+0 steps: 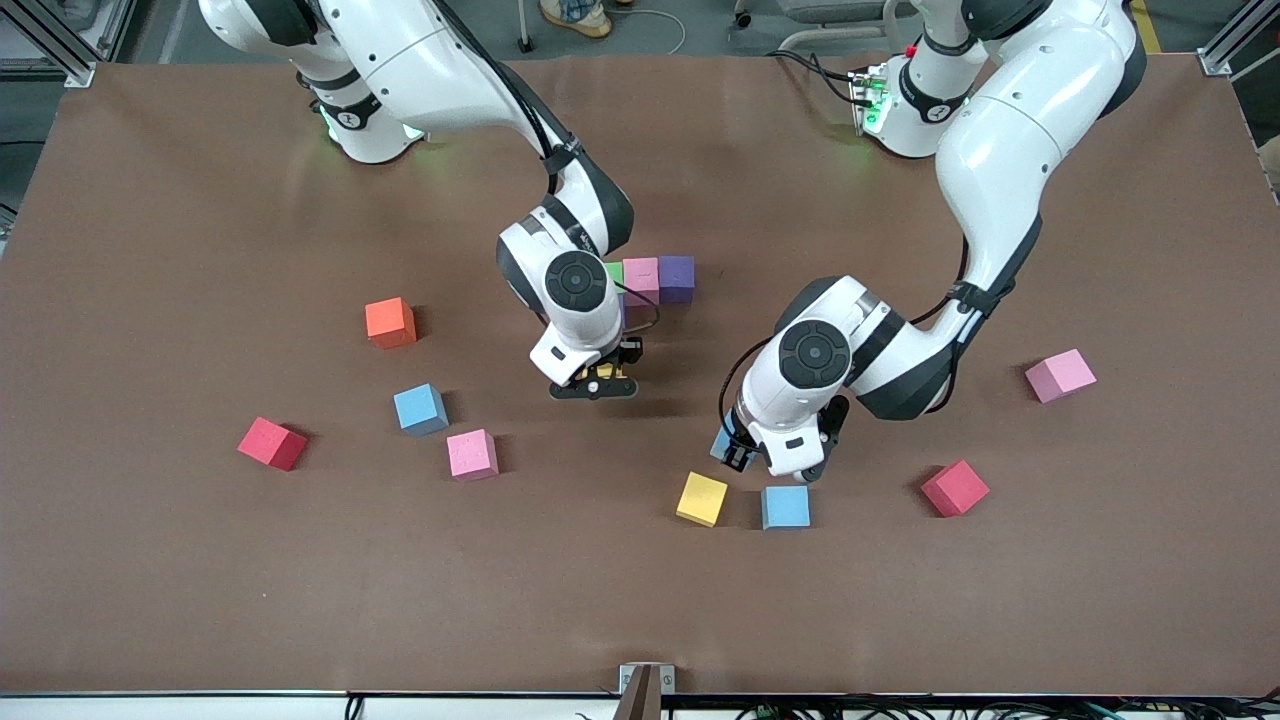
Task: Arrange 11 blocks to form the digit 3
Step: 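Carry the yellow cube to the column below purple with the right gripper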
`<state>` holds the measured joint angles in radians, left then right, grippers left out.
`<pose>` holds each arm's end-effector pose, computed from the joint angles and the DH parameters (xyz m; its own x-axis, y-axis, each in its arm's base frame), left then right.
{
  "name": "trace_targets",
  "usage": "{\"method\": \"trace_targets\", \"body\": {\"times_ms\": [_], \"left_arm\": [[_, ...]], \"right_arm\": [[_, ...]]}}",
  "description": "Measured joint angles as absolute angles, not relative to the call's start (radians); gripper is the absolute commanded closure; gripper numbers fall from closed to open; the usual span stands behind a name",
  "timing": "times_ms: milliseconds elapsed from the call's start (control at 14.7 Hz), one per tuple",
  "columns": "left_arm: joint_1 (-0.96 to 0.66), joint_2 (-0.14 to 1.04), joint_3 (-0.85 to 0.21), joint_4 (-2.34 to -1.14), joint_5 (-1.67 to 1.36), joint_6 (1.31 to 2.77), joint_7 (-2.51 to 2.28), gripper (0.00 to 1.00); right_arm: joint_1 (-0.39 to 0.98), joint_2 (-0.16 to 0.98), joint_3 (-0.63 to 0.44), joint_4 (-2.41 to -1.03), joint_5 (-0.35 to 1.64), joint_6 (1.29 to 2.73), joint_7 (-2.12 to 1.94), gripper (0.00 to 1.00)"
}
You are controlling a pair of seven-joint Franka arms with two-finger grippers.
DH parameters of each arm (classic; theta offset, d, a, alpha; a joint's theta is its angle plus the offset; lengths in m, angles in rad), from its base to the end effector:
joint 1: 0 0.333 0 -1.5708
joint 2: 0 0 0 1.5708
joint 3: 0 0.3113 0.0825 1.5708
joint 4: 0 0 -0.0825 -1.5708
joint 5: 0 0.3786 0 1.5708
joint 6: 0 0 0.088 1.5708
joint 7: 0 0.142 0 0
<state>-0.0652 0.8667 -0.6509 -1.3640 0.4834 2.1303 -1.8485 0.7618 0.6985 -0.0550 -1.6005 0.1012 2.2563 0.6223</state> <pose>0.6302 -0.3759 0.2384 0.4691 0.8799 -0.0763 0.8830 -0.4654 0.0613 0.5135 0.4503 0.1829 0.9979 0.0311 -0.0576 0.0307 -0.9995 -0.0082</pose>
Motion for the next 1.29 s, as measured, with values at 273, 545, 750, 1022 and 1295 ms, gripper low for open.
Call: {"method": "trace_targets", "body": {"times_ms": [273, 545, 750, 1022, 1295], "left_arm": [[-0.065, 0.867, -0.650, -1.364, 0.483, 2.130, -1.848, 0.85], [-0.046, 0.867, -0.647, -1.364, 0.483, 2.130, -1.838, 0.85], [-0.041, 0.867, -0.647, -1.364, 0.483, 2.130, -1.831, 0.85], [-0.043, 0.867, -0.648, -1.364, 0.483, 2.129, -1.831, 0.85], [-0.046, 0.867, -0.650, -1.364, 0.483, 2.121, -1.831, 0.85]], "right_arm": [[0.763, 0.665, -0.053, -1.648, 0.104, 2.285, 0.661, 0.98], [0.774, 0.657, -0.050, -1.656, 0.116, 2.291, 0.682, 0.98], [0.781, 0.657, -0.050, -1.661, 0.118, 2.307, 0.686, 0.98], [0.782, 0.657, -0.050, -1.663, 0.118, 2.307, 0.688, 0.98], [0.782, 0.657, -0.050, -1.666, 0.118, 2.307, 0.688, 0.97]]}}
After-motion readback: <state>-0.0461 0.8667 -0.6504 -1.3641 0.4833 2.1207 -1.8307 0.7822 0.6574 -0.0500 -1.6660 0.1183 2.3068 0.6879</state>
